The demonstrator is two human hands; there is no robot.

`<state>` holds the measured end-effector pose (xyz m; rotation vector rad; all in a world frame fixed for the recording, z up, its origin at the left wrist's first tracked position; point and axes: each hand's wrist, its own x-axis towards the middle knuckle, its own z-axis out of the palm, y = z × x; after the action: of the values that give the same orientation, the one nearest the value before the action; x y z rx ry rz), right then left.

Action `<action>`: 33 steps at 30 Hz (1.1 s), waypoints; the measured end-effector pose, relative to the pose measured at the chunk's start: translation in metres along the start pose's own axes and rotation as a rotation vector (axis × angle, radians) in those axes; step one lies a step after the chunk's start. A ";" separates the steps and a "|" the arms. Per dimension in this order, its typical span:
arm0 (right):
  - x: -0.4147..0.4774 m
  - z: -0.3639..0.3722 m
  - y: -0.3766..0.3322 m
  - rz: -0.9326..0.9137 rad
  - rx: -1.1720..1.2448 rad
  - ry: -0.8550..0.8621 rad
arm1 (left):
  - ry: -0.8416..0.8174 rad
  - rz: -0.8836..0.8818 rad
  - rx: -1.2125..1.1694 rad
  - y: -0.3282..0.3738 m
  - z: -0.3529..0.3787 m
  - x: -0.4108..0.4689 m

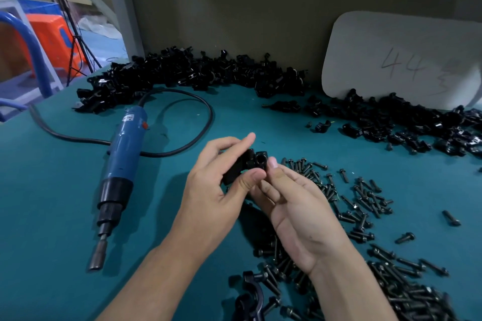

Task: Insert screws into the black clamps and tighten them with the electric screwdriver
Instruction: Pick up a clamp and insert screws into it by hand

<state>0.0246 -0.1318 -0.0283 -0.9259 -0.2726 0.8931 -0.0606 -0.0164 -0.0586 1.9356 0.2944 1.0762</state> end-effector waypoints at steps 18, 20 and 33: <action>-0.001 0.002 -0.001 0.004 -0.042 -0.045 | 0.040 -0.027 -0.094 0.006 -0.001 0.002; -0.002 0.002 0.000 -0.003 -0.056 -0.052 | 0.038 -0.041 -0.104 0.006 -0.001 0.002; -0.004 0.002 -0.004 0.007 -0.036 -0.057 | 0.025 -0.121 -0.195 0.006 -0.003 0.002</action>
<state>0.0237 -0.1348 -0.0237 -0.9359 -0.3360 0.9243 -0.0627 -0.0174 -0.0522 1.7109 0.3050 1.0124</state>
